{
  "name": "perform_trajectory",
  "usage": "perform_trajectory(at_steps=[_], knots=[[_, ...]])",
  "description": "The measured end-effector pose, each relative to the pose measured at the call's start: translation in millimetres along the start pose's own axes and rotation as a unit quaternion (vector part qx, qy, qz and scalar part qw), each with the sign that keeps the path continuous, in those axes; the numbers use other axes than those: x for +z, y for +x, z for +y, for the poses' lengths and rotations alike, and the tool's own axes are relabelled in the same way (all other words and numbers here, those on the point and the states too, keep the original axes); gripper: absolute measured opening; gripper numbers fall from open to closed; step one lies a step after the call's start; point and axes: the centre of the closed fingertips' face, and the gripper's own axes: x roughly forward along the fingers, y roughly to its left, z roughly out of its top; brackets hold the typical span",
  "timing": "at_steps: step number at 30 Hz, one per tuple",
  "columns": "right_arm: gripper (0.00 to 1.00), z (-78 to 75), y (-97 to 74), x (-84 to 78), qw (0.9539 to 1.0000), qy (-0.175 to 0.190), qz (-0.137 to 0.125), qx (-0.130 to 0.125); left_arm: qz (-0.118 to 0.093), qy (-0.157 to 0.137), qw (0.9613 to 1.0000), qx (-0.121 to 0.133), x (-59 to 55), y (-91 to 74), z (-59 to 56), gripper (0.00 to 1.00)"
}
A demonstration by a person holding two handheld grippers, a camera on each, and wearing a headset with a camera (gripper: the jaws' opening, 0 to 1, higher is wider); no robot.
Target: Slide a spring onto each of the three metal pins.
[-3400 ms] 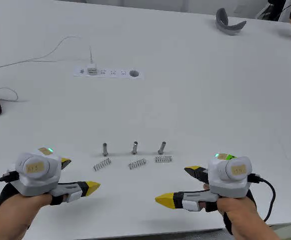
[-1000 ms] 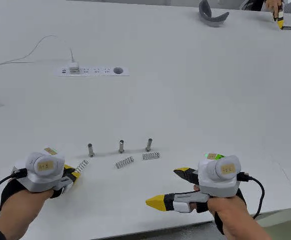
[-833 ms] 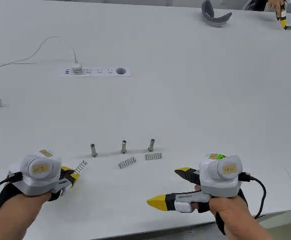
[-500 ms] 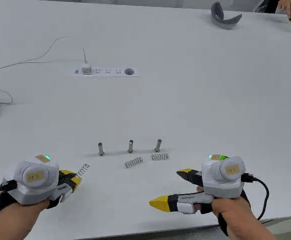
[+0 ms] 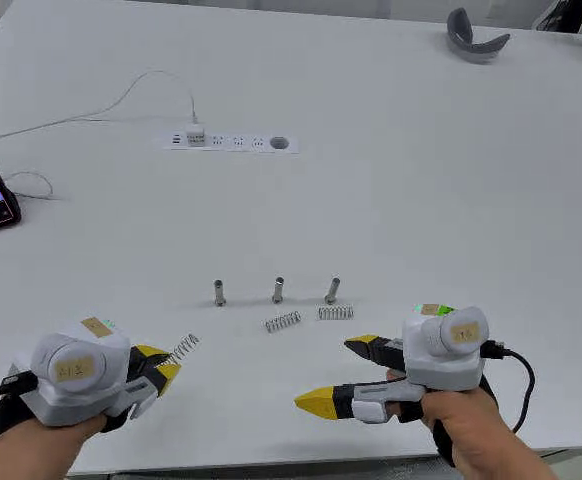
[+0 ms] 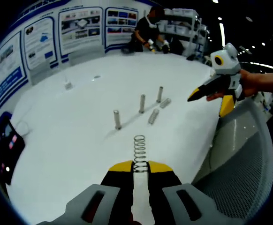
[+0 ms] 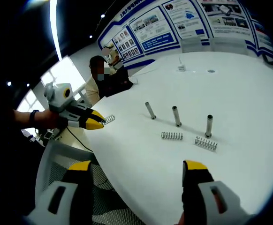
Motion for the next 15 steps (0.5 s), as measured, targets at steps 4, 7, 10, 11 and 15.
perform_trajectory(at_steps=[4, 7, 10, 11, 15], knots=[[0.74, 7.2, 4.5, 9.4, 0.9998, 0.004, -0.010, 0.018, -0.004, 0.017, 0.9998, -0.013, 9.0, -2.0, -8.8, 0.10], [0.73, 11.8, 9.1, 13.5, 0.9995, 0.005, -0.009, 0.028, -0.004, 0.029, 0.9993, -0.022, 16.2, -2.3, -15.6, 0.10], [0.72, 15.4, 12.3, 18.5, 0.9993, 0.006, -0.011, 0.035, -0.008, 0.044, 0.9985, -0.030, 23.7, -2.6, -23.2, 0.10], [0.72, 16.4, 12.7, 20.1, 0.9992, 0.007, -0.013, 0.037, -0.008, 0.046, 0.9984, -0.032, 25.4, -2.8, -25.9, 0.10], [0.68, 22.0, 14.8, 28.8, 0.9982, 0.017, -0.027, 0.051, -0.015, 0.058, 0.9970, -0.049, 35.0, 1.0, -41.5, 0.10]])
